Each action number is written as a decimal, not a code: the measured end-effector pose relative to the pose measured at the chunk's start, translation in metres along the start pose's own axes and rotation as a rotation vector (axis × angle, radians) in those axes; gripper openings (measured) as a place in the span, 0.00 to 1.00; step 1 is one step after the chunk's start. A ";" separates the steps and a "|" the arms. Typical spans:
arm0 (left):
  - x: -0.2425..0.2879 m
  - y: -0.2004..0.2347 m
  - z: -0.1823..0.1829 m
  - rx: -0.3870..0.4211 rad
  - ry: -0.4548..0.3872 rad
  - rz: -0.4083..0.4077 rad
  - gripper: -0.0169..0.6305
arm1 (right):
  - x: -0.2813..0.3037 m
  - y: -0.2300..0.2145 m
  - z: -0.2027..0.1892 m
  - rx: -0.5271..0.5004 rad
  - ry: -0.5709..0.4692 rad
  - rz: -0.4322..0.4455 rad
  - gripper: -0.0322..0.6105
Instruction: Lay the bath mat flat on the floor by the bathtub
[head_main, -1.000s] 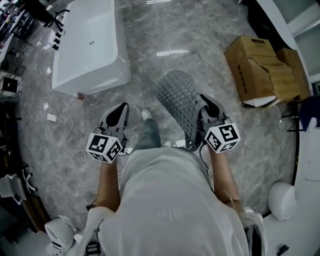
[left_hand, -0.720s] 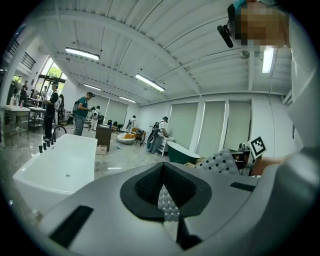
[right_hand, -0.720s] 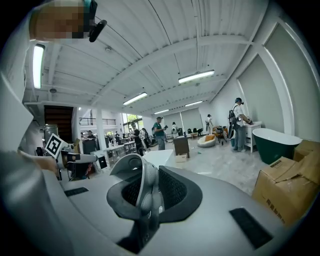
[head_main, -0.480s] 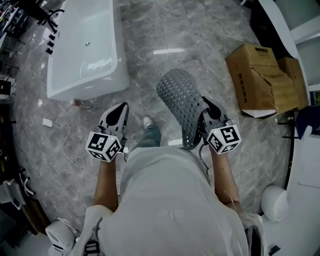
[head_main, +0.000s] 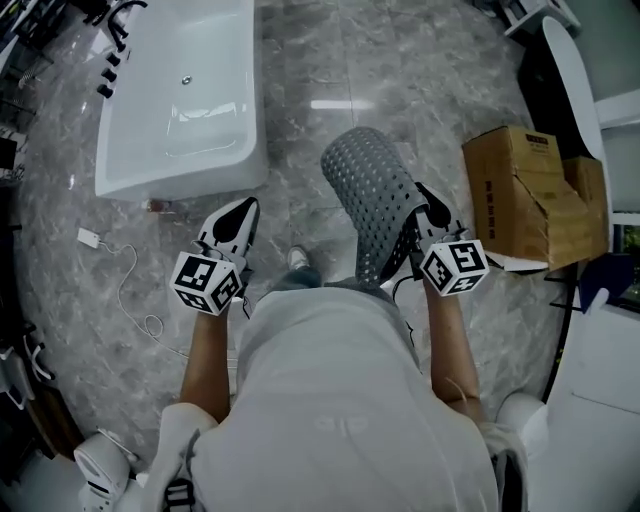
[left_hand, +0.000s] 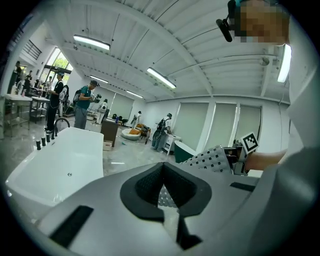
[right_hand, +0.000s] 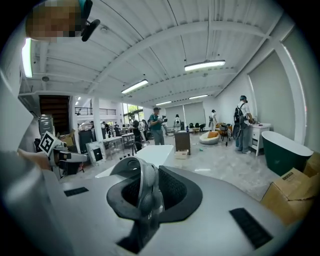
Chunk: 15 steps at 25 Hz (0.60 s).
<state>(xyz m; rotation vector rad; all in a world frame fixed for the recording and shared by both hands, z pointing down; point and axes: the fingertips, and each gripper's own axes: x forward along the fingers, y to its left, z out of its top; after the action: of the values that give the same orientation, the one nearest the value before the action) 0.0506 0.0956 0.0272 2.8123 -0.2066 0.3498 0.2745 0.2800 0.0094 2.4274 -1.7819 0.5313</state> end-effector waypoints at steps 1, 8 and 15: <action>0.000 0.009 0.001 -0.006 -0.004 0.010 0.05 | 0.012 0.001 0.005 -0.009 0.002 0.009 0.12; -0.008 0.057 -0.001 -0.062 -0.021 0.110 0.05 | 0.091 0.004 0.029 -0.105 0.047 0.100 0.12; -0.019 0.088 -0.014 -0.145 -0.032 0.277 0.05 | 0.171 0.002 0.033 -0.157 0.108 0.231 0.12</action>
<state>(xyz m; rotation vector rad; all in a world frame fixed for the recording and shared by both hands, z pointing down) 0.0137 0.0183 0.0596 2.6491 -0.6068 0.3356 0.3249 0.1148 0.0334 2.0658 -1.9885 0.5088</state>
